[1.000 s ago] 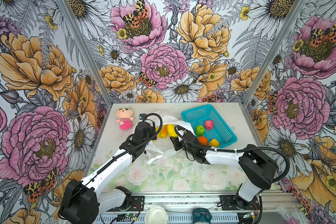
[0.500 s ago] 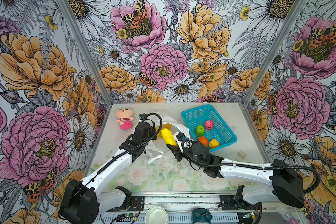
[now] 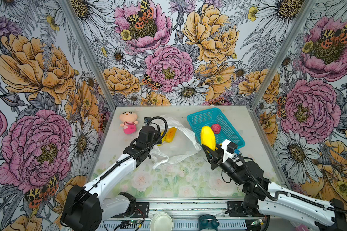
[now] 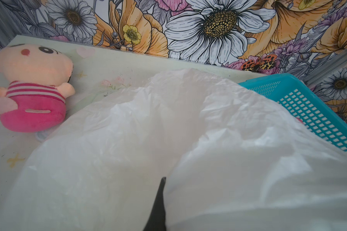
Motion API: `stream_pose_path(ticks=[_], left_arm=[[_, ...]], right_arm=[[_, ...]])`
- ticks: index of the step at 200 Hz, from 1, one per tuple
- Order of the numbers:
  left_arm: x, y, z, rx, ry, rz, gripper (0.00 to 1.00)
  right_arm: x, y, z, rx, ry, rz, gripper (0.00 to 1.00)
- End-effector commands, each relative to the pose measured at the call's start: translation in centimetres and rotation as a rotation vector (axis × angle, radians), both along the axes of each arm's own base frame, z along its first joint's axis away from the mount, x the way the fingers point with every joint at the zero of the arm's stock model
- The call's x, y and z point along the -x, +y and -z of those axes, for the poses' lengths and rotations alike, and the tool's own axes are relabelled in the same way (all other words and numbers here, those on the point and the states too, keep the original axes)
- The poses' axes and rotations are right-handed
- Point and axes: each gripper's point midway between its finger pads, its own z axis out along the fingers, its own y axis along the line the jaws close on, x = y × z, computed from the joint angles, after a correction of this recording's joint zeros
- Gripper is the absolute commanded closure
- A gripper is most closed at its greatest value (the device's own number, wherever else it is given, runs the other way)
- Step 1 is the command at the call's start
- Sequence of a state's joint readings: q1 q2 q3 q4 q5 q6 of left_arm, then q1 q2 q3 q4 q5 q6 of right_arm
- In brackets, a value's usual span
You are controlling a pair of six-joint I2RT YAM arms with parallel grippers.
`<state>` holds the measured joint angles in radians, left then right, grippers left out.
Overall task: Untie the knot of the plastic bag and take out the fruit
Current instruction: Place the fruit in the basket.
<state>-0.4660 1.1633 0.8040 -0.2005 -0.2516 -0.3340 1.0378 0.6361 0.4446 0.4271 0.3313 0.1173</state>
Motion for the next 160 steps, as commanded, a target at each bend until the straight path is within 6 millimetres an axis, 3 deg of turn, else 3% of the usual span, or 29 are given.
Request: stream_pose_path(ticks=[1,21,37,87,117,160], left_arm=[[-0.4,-0.2,-0.2,0.025,-0.006,0.005,1.00],[-0.4,-0.3,-0.2,0.025,-0.007,0.006,1.00],[-0.4,-0.2,-0.2,0.026,-0.006,0.006,1.00],[-0.5,-0.4,0.1,0.030,0.002,0.011,1.00],[-0.6,-0.4,0.2,0.025,0.006,0.010,1.00],[-0.5,-0.4,0.1,0.031,0.007,0.011,1.00]], right_arm=[[-2.4,-4.6,1.4,-0.010,0.052,0.260,1.00],[-4.0,-8.3,2.6,-0.051,0.124,0.442,1.00],[-5.2,-9.7,3.7,-0.058,0.173,0.496,1.00],[-10.6,-9.2,7.3,0.027,0.380,0.483,0.96],[-14.6,-8.9,11.6,0.056,0.590,0.414,0.99],[-18.6,-8.9,16.9,0.097,0.780,0.393,0.98]])
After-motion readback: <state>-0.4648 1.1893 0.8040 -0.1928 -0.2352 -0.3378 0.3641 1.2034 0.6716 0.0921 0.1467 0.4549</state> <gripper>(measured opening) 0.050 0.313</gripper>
